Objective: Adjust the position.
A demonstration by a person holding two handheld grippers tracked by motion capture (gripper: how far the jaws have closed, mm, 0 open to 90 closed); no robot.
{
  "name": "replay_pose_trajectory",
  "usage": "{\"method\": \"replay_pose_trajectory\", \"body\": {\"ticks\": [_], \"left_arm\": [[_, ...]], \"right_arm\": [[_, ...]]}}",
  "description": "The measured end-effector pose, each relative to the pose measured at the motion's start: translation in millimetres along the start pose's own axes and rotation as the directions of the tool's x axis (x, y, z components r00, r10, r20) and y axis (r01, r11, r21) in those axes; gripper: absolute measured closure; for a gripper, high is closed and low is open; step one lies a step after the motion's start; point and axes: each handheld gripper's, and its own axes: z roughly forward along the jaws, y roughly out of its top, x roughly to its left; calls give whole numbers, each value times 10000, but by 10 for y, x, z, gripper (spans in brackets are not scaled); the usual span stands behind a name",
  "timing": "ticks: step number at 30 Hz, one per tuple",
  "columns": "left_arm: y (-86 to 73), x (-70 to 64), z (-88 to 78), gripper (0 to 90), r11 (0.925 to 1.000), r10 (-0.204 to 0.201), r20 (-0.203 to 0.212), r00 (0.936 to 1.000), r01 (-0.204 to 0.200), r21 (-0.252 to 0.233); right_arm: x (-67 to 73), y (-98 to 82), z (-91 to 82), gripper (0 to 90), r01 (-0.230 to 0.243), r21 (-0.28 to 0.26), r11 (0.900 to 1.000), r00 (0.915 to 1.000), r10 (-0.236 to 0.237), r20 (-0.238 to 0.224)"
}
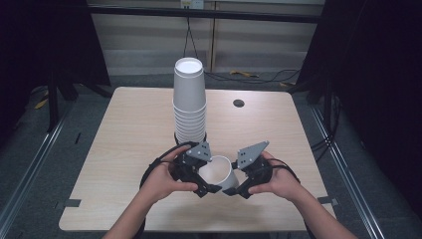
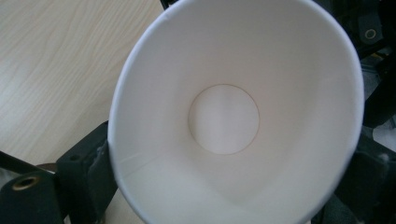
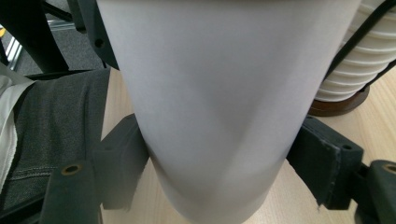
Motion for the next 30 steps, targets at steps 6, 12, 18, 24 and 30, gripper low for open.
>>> {"method": "replay_pose_trajectory", "body": {"ticks": [6,12,18,24,30], "left_arm": [[-13,-7,-18,117,9999,80,-79,9999,-80,66],[-1,-31,-57,132,9997,231,-183,9996,-229,128],[-12,-26,-110,133,9993,323,-285,9991,-317,210],[-129,-12,-215,126,9965,97,-696,9975,-39,832],[-246,14,-308,125,9904,-44,-1063,9943,191,1372]], "right_arm": [[7,2,5,236,81,12,10000,9999,-81,66],[13,-6,37,226,-62,-243,9997,10000,61,-34],[1,-40,48,182,-463,-716,9964,9989,463,-27],[-67,-216,-5,139,-1027,-728,9920,9940,1051,300],[-104,-402,-40,140,-1587,-911,9831,9807,1676,1003]]}}
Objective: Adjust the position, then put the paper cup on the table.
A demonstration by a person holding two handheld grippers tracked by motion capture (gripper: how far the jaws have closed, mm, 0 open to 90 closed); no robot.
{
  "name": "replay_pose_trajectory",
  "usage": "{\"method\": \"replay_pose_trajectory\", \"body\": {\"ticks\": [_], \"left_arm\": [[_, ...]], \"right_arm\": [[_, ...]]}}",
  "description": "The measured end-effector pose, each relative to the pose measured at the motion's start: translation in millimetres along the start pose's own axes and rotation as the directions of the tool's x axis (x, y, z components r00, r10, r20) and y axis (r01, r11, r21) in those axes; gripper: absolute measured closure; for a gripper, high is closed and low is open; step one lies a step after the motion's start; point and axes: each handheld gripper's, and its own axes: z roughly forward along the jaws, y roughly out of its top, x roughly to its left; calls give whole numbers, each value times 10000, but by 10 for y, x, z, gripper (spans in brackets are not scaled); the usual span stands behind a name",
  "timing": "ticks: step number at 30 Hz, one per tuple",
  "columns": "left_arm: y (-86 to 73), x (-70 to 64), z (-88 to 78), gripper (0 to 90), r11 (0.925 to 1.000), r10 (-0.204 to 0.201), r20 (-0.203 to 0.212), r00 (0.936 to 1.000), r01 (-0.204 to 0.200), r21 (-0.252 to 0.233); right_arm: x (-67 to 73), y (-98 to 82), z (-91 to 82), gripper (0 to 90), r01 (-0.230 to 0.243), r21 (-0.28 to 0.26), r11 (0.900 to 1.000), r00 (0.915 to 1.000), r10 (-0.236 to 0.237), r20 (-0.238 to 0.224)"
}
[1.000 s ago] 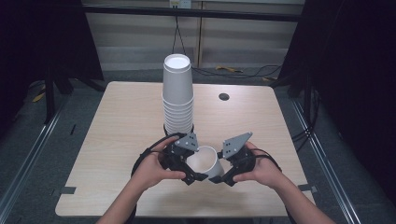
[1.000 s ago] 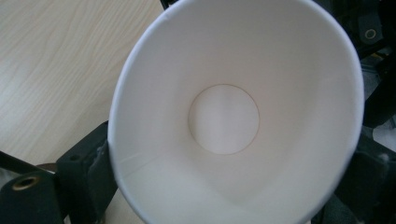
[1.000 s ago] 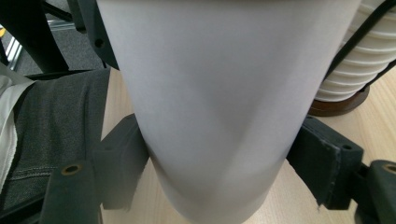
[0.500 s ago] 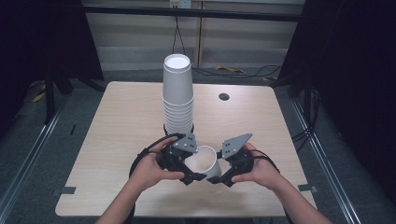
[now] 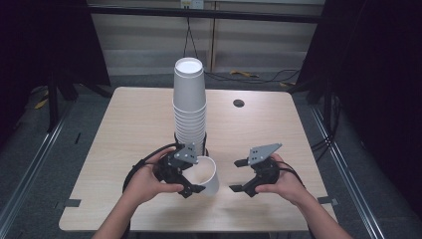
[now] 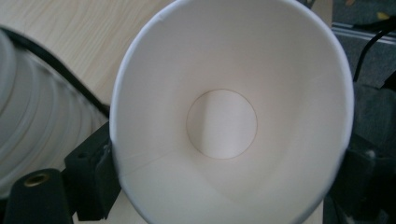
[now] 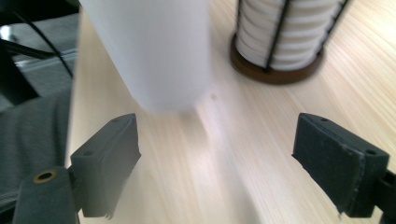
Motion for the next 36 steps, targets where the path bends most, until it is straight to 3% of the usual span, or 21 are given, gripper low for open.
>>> {"method": "replay_pose_trajectory", "body": {"ticks": [8,11,12,15,19,25,29,36], "left_arm": [[-197,50,-104,121,9976,-211,-584,9981,248,647],[-287,75,-141,120,9964,-413,-727,9965,465,715],[-308,82,-157,120,9962,-449,-795,9958,506,715],[-372,101,-214,120,9950,-442,-917,9948,521,853],[-453,142,-241,118,9923,-728,-1152,9907,835,913],[-547,166,-210,111,9895,-574,-1375,9888,746,1239],[-607,186,-202,102,9916,-797,-1345,9877,924,910],[-598,173,-161,87,9945,-635,-1407,9880,744,734]], "right_arm": [[-92,-244,33,140,-563,71,9984,9964,557,638],[-105,-326,52,140,-454,184,9988,9940,433,1002],[-123,-382,73,140,-686,240,9974,9913,654,1142],[-138,-429,88,140,-612,304,9977,9901,569,1280],[-159,-498,120,140,-598,530,9968,9866,510,1551],[-143,-568,183,140,-539,664,9963,9841,417,1728],[-136,-614,223,135,-421,896,9951,9824,249,1851],[-172,-679,220,133,-782,441,9960,9818,693,1768]]}}
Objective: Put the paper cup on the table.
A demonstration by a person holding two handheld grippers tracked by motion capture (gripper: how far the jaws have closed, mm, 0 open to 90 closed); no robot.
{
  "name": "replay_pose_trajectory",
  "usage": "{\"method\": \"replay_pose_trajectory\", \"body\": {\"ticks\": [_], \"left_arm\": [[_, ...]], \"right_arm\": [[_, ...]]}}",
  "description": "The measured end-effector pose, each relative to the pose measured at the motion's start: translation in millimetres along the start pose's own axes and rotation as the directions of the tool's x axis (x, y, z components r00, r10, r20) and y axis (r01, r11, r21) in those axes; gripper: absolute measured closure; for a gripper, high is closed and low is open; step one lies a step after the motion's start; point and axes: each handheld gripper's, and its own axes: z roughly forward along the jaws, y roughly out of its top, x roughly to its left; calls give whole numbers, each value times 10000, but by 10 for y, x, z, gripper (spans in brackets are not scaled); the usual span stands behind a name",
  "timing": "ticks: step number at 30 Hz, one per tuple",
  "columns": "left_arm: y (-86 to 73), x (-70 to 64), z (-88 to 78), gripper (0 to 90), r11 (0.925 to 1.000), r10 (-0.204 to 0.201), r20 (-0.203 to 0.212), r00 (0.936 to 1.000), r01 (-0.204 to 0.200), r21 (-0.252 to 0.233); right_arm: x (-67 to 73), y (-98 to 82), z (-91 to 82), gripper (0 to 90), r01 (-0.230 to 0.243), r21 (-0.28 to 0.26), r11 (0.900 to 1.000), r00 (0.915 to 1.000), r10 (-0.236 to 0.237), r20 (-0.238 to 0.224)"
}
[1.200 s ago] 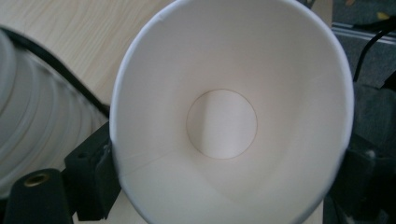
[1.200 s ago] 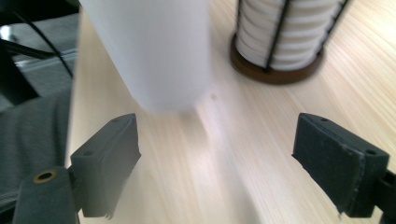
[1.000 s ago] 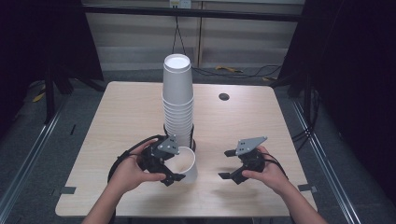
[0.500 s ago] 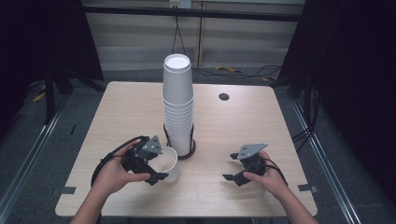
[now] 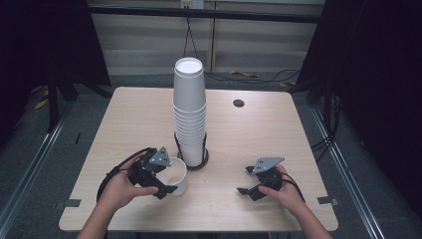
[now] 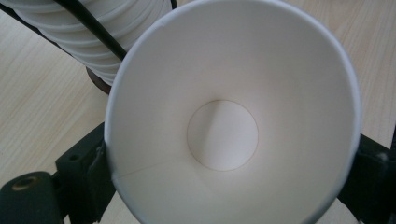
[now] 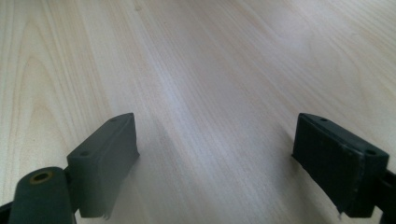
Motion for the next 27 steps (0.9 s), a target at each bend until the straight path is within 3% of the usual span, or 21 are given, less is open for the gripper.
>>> {"method": "replay_pose_trajectory", "body": {"ticks": [4,8,9,12,15,16,27], "left_arm": [[-15,-14,44,87,9996,2,-46,10000,-3,-267],[-75,-28,125,124,10000,-5,57,10000,6,-62],[-96,-25,139,126,9998,-9,30,10000,10,-201],[-148,-22,152,126,9983,-289,192,9994,298,-506],[-196,-14,140,128,9983,-278,210,9994,288,-504],[-214,-16,138,129,9970,-457,220,9987,470,-615],[-518,35,106,142,9922,-988,135,9950,995,-746]], "right_arm": [[0,-1,0,134,11,-4,10000,10000,-11,15],[-2,0,0,132,-21,14,10000,10000,21,11],[-1,-1,1,133,-25,17,10000,10000,25,6],[0,-1,1,133,-37,20,10000,10000,37,-7],[0,-2,1,133,-34,15,10000,10000,34,-9],[-1,-2,1,133,-33,17,10000,10000,33,-5],[-6,-2,1,132,-6,26,10000,10000,6,-17]]}}
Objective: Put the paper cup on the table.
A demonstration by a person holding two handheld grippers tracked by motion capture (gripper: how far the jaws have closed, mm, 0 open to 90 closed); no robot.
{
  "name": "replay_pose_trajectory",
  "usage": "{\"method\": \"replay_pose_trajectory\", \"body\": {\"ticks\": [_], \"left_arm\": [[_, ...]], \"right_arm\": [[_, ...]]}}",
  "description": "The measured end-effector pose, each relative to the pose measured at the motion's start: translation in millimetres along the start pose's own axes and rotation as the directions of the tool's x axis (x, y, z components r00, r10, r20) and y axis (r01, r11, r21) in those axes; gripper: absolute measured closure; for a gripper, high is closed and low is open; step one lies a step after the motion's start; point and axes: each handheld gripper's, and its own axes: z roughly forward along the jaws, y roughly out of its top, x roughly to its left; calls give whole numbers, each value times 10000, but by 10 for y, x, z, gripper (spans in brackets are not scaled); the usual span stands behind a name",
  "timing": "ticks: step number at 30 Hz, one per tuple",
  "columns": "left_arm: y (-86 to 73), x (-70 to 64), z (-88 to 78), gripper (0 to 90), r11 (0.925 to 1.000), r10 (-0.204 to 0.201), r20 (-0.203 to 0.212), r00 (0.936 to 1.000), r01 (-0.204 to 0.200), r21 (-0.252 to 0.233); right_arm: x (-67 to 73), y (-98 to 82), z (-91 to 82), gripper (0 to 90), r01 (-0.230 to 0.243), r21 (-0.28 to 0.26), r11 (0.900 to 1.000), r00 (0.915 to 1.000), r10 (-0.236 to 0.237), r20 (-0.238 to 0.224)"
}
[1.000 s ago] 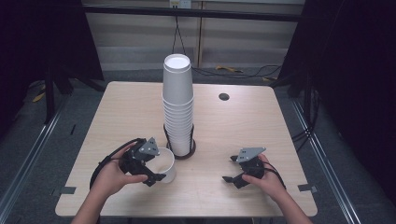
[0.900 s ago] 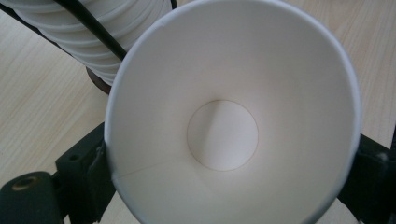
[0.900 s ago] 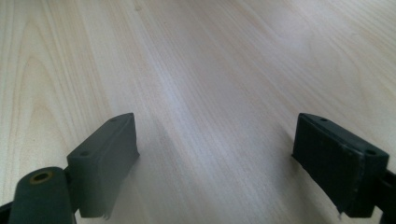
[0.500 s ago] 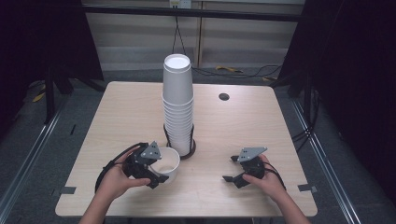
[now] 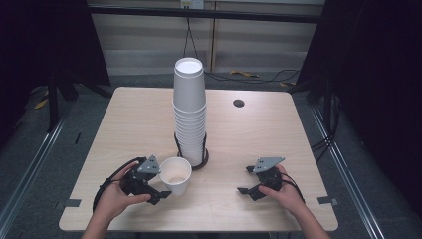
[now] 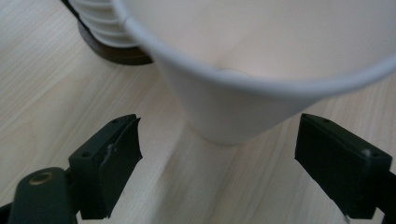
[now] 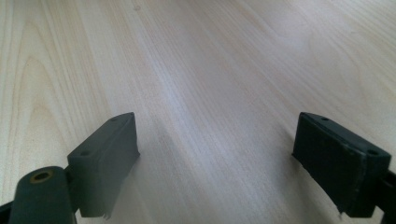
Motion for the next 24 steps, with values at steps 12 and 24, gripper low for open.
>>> {"method": "replay_pose_trajectory", "body": {"ticks": [12,24], "left_arm": [[-372,170,-112,147,9952,-938,-652,9934,918,-338],[-589,296,-125,150,9927,-1200,-1166,9859,1180,-241]], "right_arm": [[0,1,1,130,7,7,10000,10000,-7,-19],[1,0,1,131,12,4,10000,10000,-12,-1]]}}
